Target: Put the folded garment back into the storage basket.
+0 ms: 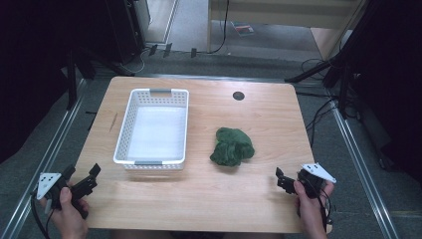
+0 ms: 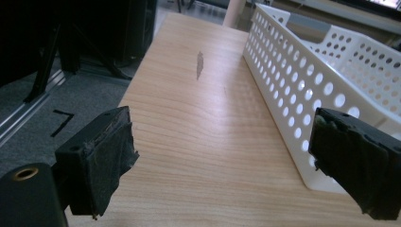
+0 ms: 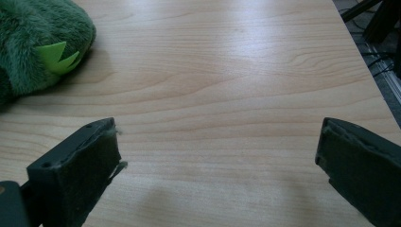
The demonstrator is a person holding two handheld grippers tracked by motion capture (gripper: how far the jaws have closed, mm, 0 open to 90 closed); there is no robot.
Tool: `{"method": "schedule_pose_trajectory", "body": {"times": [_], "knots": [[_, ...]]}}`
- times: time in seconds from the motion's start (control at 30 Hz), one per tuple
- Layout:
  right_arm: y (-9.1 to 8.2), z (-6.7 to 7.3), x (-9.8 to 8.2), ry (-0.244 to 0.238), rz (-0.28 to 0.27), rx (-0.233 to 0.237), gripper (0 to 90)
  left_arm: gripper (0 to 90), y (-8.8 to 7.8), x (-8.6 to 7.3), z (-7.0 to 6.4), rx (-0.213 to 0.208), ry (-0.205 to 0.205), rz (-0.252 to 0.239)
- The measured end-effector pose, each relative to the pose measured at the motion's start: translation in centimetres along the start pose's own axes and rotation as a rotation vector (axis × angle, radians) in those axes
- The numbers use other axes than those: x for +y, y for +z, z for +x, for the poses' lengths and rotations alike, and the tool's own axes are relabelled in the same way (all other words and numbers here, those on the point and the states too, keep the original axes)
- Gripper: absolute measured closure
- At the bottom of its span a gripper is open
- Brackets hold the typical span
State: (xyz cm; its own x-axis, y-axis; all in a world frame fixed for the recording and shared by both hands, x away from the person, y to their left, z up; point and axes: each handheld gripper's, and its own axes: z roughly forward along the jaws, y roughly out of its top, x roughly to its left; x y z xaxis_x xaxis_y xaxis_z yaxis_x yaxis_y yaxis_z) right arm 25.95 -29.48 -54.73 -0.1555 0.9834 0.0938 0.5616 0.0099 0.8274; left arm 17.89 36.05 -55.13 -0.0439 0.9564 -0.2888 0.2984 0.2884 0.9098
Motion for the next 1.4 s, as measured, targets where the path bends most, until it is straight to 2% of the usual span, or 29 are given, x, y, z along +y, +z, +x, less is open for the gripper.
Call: {"method": "schedule_pose_trajectory", "body": {"times": [0.03,0.07,0.1,0.17,0.23,0.37,0.47,0.53,0.8,0.9,1.0,1.07,1.27,1.4], "knots": [[0.0,0.0,0.0,0.0,0.001,-0.001,0.8,8.4,0.0,0.0,0.0,0.0,0.0,0.0],[0.0,0.0,0.0,0.0,0.002,-0.001,0.8,8.4,-0.2,0.3,0.2,-0.008,-0.027,-0.008],[0.0,0.0,0.0,-0.001,0.001,-0.001,0.8,8.4,-0.3,0.6,0.1,-0.018,-0.033,-0.016],[0.0,0.0,0.0,-0.001,0.003,-0.001,0.8,8.4,-0.5,0.7,0.1,-0.02,-0.027,-0.017],[0.1,0.0,0.0,-0.002,0.005,-0.001,0.8,8.4,-1.0,1.8,-0.5,-0.025,-0.008,-0.027],[0.1,0.0,0.0,-0.003,0.008,0.002,0.8,8.4,-1.7,3.0,-1.2,-0.036,-0.016,-0.048],[0.1,0.0,0.0,-0.002,0.005,0.003,0.8,8.4,-1.9,3.6,-1.6,-0.042,-0.014,-0.043],[0.1,0.0,0.0,-0.001,0.007,0.001,0.8,8.4,-2.3,4.4,-2.3,-0.062,-0.016,-0.054],[0.1,0.1,0.0,-0.009,0.007,-0.001,0.8,8.4,-3.0,5.9,-3.9,-0.078,0.007,-0.061],[0.1,0.2,0.0,-0.008,0.01,0.002,0.8,8.4,-3.3,6.7,-5.1,-0.104,0.02,-0.066],[0.2,0.2,0.1,-0.002,0.01,0.001,0.8,8.4,-3.5,7.1,-6.3,-0.098,0.046,-0.053],[0.2,0.2,0.1,-0.003,0.009,0.0,0.8,8.4,-3.5,7.3,-7.4,-0.124,0.068,-0.049],[0.4,0.3,0.2,-0.001,0.012,0.004,0.8,8.4,-2.8,7.6,-9.6,-0.158,0.101,-0.008],[0.4,0.3,0.2,-0.003,0.011,0.005,0.8,8.4,-2.1,7.6,-10.6,-0.176,0.105,0.015]]}}
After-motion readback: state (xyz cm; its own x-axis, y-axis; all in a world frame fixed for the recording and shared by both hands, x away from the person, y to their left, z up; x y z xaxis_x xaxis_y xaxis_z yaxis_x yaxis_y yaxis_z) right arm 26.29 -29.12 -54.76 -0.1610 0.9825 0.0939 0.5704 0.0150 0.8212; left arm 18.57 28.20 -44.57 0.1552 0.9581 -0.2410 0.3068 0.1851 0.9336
